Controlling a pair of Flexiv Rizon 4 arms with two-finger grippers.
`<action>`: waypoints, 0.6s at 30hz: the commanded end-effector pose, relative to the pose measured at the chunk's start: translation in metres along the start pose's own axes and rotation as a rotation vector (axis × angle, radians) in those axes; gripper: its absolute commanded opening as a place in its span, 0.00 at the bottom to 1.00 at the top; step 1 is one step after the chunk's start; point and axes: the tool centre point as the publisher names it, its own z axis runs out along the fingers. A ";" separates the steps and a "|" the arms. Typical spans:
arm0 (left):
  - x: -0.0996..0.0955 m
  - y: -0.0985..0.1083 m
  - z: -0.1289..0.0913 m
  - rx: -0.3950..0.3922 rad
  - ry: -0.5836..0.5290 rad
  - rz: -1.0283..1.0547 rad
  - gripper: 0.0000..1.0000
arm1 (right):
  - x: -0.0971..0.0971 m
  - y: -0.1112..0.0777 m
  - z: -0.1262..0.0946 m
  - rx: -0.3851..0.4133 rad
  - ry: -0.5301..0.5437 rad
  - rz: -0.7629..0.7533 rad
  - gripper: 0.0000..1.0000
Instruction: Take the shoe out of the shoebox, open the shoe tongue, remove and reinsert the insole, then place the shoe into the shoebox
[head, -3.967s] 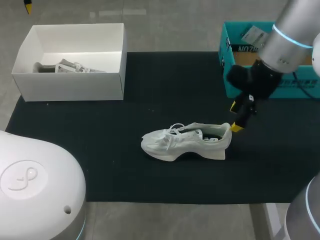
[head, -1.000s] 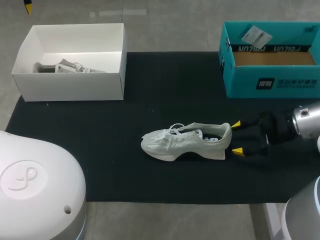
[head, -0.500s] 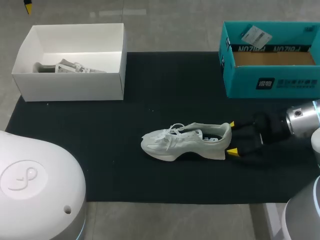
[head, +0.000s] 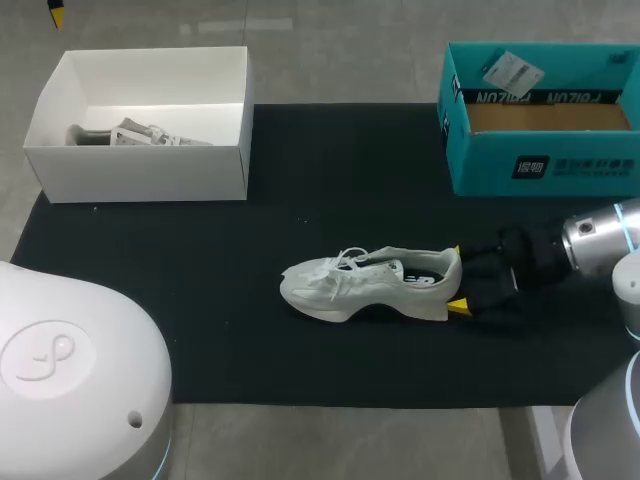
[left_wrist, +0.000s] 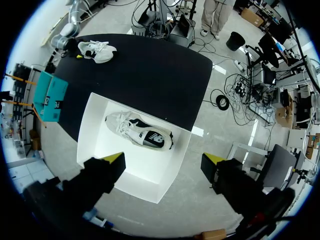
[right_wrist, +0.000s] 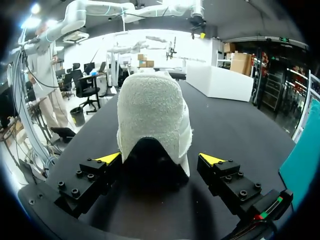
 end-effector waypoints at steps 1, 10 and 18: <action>0.000 0.000 -0.001 -0.001 0.003 0.000 1.00 | 0.000 -0.001 0.007 0.006 -0.023 0.007 1.00; 0.000 0.000 -0.001 -0.001 0.003 0.000 1.00 | 0.005 0.004 0.002 0.003 -0.055 0.013 1.00; 0.000 0.000 -0.001 -0.001 0.003 0.000 1.00 | 0.012 0.004 0.000 -0.002 -0.058 0.018 1.00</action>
